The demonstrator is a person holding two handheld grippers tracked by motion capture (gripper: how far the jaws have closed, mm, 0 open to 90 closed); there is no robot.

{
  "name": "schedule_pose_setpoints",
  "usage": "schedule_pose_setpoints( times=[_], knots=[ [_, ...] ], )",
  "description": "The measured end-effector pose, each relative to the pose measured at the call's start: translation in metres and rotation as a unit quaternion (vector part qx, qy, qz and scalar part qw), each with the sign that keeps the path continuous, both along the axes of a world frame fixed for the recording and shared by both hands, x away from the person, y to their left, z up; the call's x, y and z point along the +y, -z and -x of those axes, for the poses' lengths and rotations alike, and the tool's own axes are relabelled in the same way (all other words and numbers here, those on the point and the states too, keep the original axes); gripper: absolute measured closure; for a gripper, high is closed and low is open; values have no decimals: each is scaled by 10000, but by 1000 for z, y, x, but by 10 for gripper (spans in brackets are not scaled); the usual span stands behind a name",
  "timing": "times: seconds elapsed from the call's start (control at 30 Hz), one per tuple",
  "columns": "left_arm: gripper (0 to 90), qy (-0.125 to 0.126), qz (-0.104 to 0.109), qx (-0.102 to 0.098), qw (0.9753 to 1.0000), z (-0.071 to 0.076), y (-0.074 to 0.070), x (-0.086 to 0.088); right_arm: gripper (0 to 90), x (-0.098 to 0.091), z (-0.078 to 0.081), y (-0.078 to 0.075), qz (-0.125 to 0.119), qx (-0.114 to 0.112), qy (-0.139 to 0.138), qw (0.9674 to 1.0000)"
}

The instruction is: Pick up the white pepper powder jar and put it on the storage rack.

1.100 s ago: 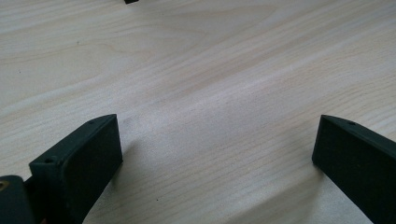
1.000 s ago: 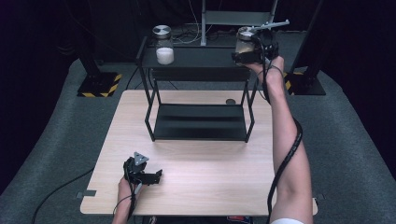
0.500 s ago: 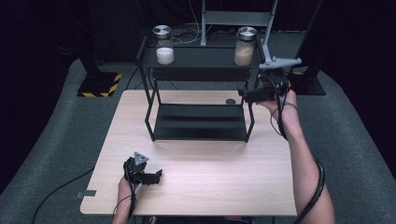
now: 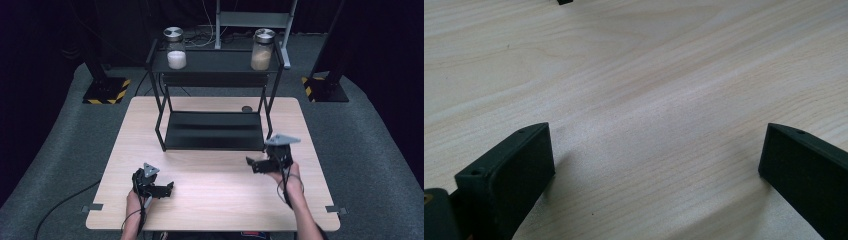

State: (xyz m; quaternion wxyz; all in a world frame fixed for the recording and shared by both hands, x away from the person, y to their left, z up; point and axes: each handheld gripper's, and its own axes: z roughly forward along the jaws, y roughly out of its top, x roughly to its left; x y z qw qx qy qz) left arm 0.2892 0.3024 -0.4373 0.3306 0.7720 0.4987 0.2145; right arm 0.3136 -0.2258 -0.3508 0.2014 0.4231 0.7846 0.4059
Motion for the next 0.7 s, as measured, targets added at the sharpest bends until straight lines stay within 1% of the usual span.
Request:
schedule_pose_setpoints(
  times=[0.03,0.07,0.1,0.17,0.2,0.27,0.3,0.4,0.47,0.57,0.6,0.7],
  knots=[
    [8,0,6,4,10000,0,0,0,0,2,3,13,47,93,26,9999],
    [8,0,11,8,10000,0,0,0,0,3,6,26,42,179,28,9998],
    [8,4,6,4,10000,0,0,0,0,5,9,37,71,237,47,9997],
    [9,5,-5,-8,10000,0,0,0,0,9,19,54,176,162,113,9997],
    [9,3,-6,-11,10000,0,0,0,0,10,23,59,201,143,130,9996],
    [8,3,0,-4,10000,0,0,0,0,7,30,70,75,82,142,9998],
    [8,3,3,1,10000,0,0,0,0,7,32,74,47,95,125,9999],
    [8,3,4,0,10000,0,0,0,0,9,36,81,146,138,127,9997],
    [8,2,5,3,10000,0,0,0,0,8,38,85,101,166,126,9997],
    [8,3,13,9,10000,0,0,0,0,8,43,88,127,86,142,9998],
    [8,1,16,9,10000,0,0,0,0,8,44,90,97,63,138,9998],
    [8,4,8,6,10000,0,0,0,0,8,45,90,109,42,110,9999]
  ],
)
